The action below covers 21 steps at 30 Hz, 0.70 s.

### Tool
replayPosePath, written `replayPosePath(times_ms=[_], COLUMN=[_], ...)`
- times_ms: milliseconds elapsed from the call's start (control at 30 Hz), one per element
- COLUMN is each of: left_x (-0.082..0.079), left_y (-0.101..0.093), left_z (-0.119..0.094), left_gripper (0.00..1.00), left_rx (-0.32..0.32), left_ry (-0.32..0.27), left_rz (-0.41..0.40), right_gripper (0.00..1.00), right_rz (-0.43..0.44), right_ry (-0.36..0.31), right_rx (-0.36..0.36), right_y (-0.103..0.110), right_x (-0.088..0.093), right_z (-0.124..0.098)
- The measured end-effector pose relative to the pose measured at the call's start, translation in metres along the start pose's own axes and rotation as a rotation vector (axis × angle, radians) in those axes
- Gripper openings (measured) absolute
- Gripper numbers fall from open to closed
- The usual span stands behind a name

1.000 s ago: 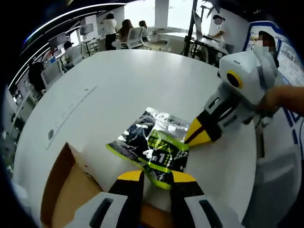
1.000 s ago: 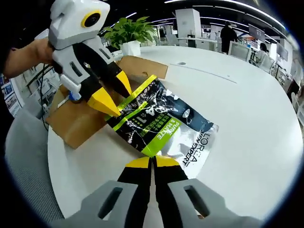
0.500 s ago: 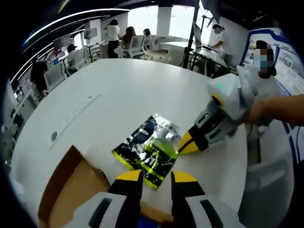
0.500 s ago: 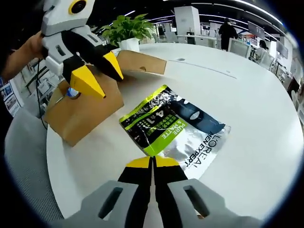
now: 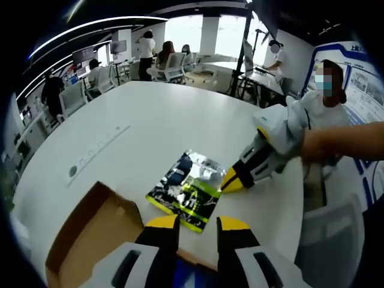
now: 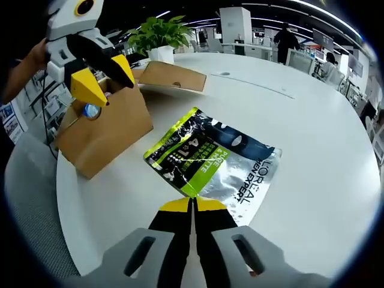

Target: Operate the shoe box by opening the lid, removing the specified soft item, and placing it in the target area until the item is outside and the box remains undamaged.

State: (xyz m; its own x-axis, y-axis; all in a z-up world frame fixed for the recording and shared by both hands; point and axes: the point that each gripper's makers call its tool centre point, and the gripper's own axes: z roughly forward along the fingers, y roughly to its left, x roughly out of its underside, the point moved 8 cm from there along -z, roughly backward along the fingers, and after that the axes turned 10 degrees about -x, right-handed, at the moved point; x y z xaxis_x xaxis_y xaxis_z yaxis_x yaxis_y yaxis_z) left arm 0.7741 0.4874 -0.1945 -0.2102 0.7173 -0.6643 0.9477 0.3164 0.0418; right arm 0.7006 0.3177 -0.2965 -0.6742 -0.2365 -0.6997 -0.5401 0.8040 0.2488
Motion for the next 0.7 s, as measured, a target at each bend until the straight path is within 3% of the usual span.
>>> replayPosePath(times_ms=[267, 700], left_x=[0.010, 0.025], left_y=[0.000, 0.008], left_z=[-0.024, -0.055], left_gripper=[0.25, 0.30], left_rx=[-0.020, -0.070], left_ry=[-0.032, -0.083], left_rz=[-0.045, -0.076], right_gripper=[0.00, 0.06], right_rz=[-0.021, -0.037], right_ry=[0.003, -0.015], right_rx=[0.011, 0.051], right_y=[0.002, 0.014], right_x=[-0.001, -0.010], right_z=[0.002, -0.016])
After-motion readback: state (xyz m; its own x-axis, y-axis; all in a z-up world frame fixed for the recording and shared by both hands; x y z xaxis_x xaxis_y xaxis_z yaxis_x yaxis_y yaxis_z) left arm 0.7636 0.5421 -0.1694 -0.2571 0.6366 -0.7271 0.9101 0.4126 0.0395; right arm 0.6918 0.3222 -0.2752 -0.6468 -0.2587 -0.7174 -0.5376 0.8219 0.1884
